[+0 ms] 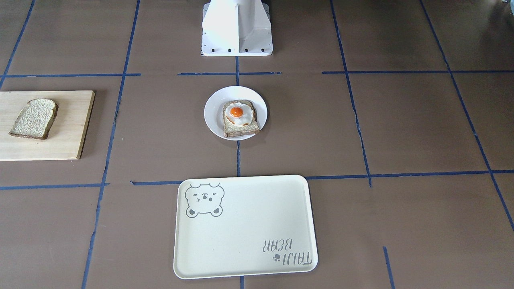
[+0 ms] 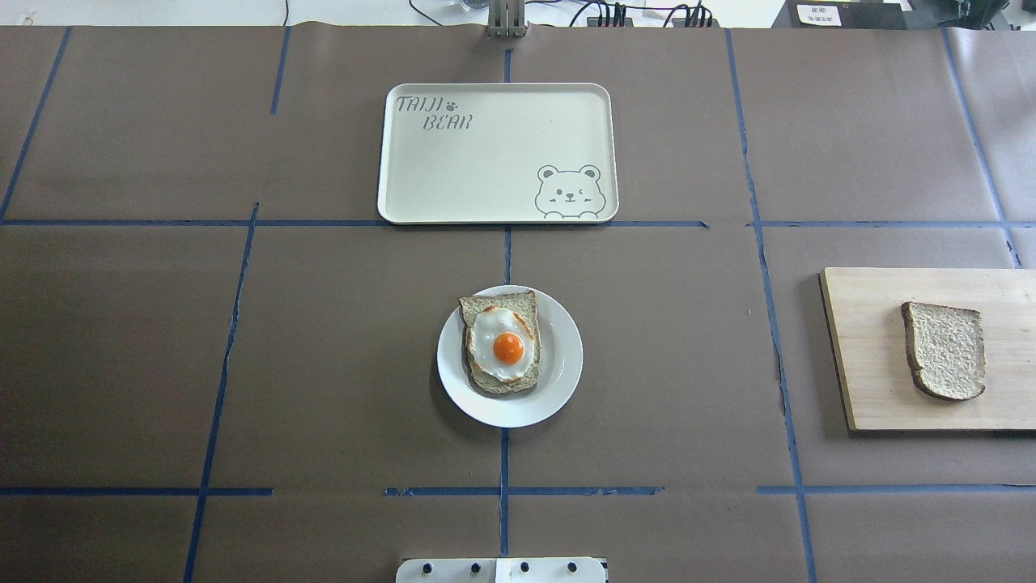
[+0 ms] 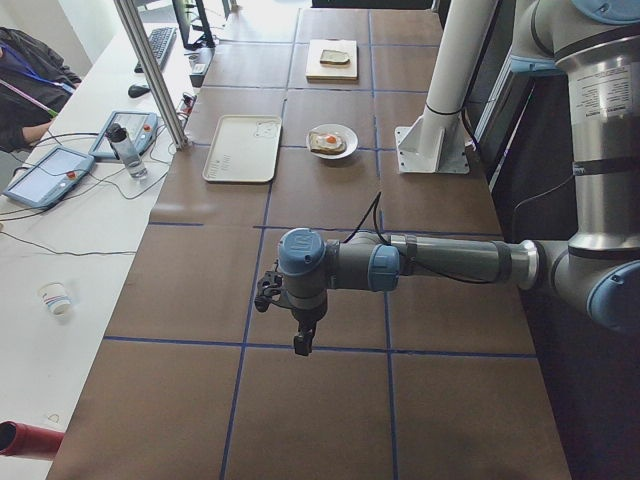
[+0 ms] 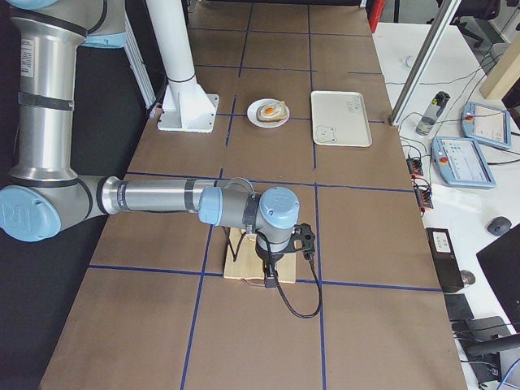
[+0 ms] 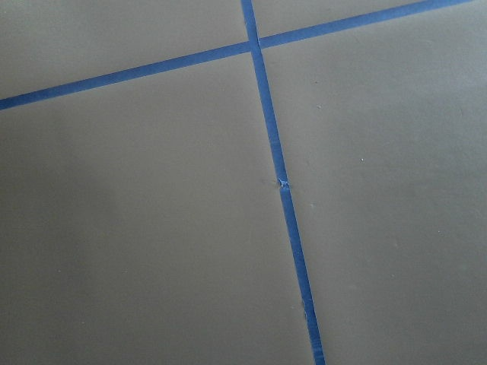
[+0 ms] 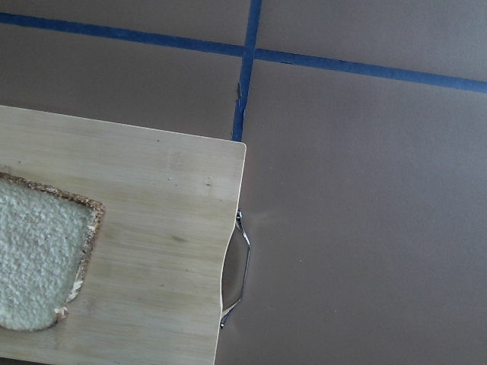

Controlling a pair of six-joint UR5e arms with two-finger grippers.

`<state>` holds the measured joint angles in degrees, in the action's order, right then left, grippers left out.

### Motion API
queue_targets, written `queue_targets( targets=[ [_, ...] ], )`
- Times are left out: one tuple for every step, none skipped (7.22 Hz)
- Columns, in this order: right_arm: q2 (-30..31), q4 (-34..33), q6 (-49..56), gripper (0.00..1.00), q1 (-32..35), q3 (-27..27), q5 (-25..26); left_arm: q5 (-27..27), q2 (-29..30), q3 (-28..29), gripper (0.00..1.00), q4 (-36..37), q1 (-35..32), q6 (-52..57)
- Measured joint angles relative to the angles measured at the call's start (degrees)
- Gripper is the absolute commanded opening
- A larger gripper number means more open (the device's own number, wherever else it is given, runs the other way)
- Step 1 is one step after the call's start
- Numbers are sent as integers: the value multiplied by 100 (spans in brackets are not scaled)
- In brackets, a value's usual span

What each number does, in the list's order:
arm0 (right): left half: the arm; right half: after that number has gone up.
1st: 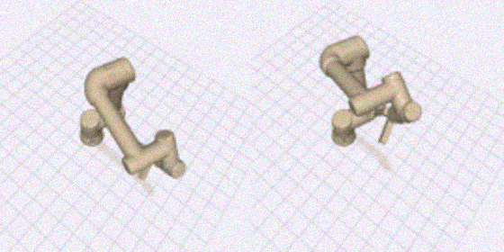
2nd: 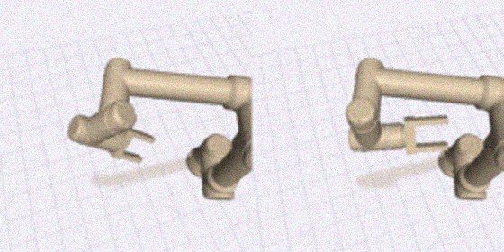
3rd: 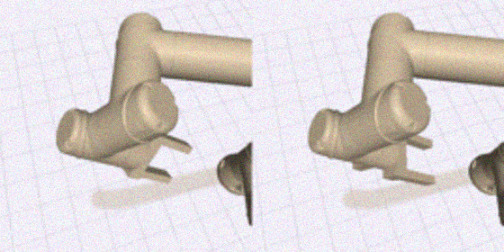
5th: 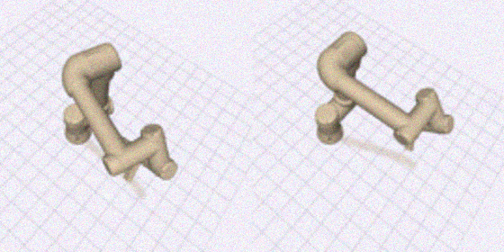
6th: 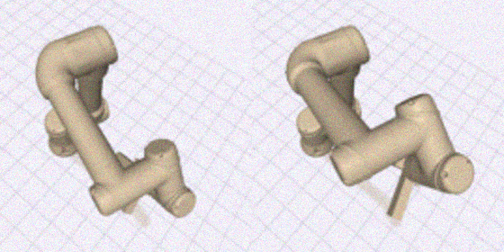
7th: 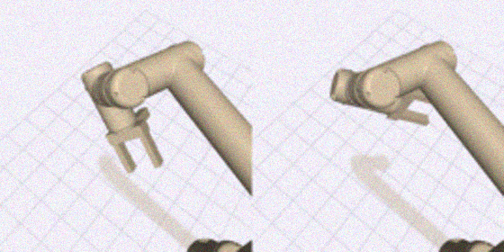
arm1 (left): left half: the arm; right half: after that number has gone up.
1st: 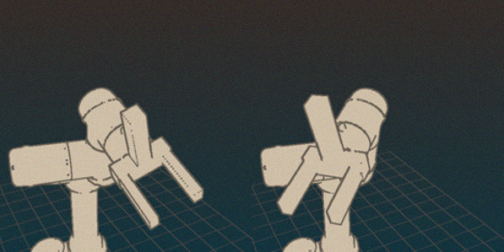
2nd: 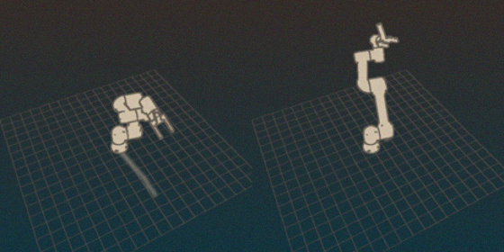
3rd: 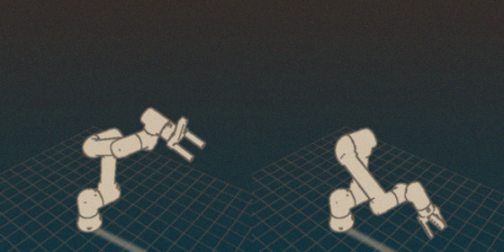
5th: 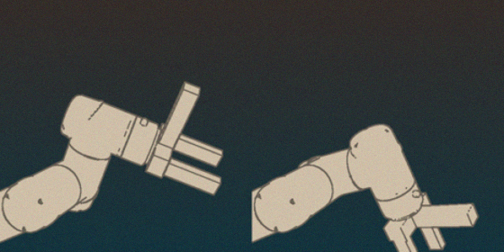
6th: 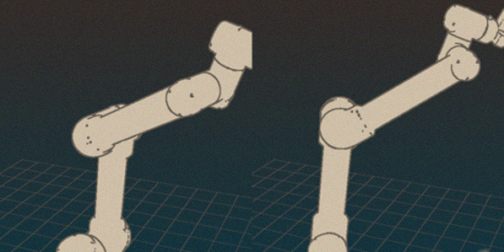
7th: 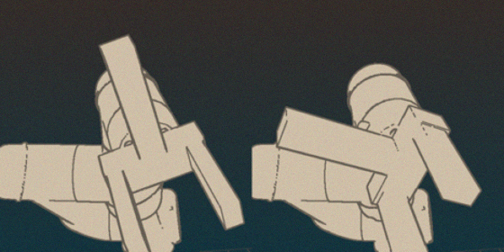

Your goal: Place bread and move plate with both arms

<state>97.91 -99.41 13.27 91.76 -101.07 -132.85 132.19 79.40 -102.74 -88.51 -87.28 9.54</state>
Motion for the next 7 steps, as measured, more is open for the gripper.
queue_targets(
  targets=[
    [5, 5, 2, 100, 0, -5, -3, -2, 3, -10, 100, 2, 0, 3],
    [7, 45, 4, 100, 0, -6, -4, -16, 4, -19, 100, 6, 3, -2],
    [8, 131, 0, 100, 0, -2, -3, -35, 20, -21, 100, 6, 13, -13],
    [-5, 212, -19, 100, 0, 0, 1, -41, 78, -24, 100, -1, 25, -21],
    [-61, 250, -54, 100, 0, 7, -1, -43, 259, 15, 100, -48, 30, -27],
    [-135, 265, -78, 100, -3, 11, -70, -43, 499, 80, 100, -120, 33, -32],
    [-181, 272, -93, 100, -6, -51, -220, -44, 659, 111, 100, -166, 34, -41]
  ],
)
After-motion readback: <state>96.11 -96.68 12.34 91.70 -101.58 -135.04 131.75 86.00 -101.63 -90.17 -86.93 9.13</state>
